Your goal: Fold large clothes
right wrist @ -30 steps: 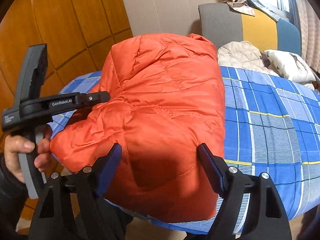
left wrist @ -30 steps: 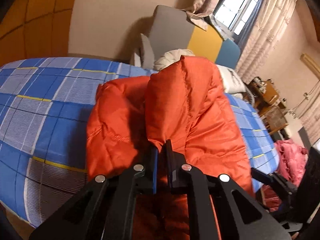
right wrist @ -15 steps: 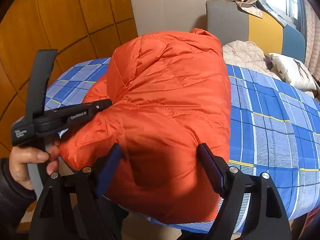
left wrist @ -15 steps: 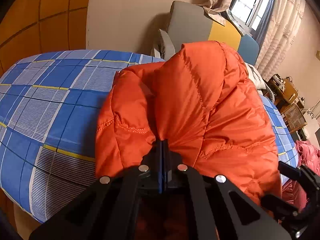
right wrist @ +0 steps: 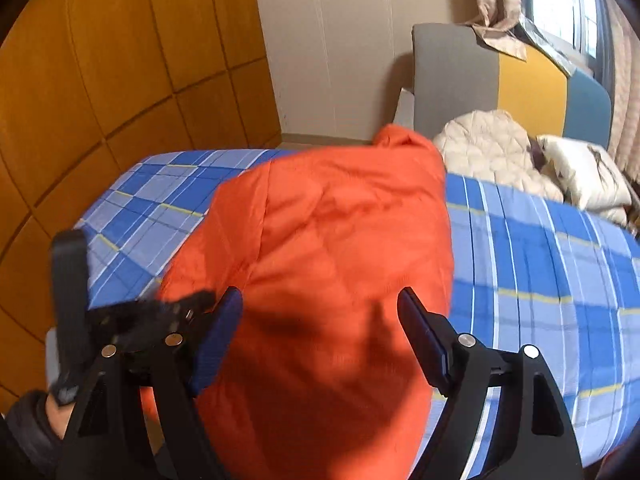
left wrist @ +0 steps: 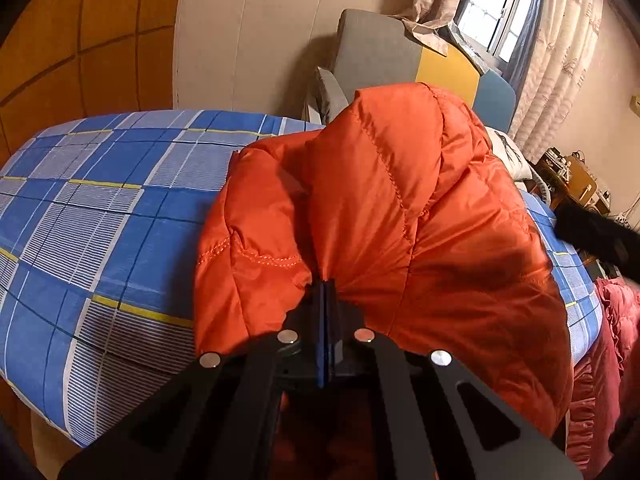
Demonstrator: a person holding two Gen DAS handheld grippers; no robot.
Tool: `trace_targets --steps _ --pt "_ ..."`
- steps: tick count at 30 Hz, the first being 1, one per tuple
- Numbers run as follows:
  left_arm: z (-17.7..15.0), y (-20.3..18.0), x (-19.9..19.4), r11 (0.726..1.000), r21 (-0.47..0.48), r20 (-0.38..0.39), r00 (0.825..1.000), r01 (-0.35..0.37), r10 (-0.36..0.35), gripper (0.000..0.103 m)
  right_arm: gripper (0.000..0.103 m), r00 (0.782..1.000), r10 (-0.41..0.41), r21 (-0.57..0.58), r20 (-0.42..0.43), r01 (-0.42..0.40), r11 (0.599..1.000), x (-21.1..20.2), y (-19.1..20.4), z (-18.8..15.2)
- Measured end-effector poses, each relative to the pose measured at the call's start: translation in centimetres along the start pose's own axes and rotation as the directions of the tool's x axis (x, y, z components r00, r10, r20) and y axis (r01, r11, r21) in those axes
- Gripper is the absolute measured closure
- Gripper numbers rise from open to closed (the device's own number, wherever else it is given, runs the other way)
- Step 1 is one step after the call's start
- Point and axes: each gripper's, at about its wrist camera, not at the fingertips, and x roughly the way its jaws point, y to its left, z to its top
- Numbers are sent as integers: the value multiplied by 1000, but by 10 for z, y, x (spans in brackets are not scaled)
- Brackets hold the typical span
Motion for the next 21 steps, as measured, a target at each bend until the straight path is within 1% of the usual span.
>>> trace_targets --steps 1,4,8,12,18,21 --pt "0 0 0 1000 -1 3 1000 0 0 103 27 1000 -1 -2 0 1 1000 4 0 4" --pt "-1 -2 -2 1000 9 15 1000 -10 10 103 27 1000 -8 -9 -5 8 1000 21 2 23" --pt "-3 -4 -4 999 24 28 999 -21 21 103 27 998 -8 -26 -55 7 1000 45 5 37" --pt "-6 -8 -4 998 47 41 998 -40 38 103 27 994 -7 -36 -108 3 999 69 8 44" --pt "-8 -7 -2 997 50 42 998 -53 51 103 26 986 -33 -90 -161 18 996 97 18 50" --pt "-8 -4 1 998 44 39 998 -55 53 103 25 982 -36 -98 -187 17 995 109 21 51"
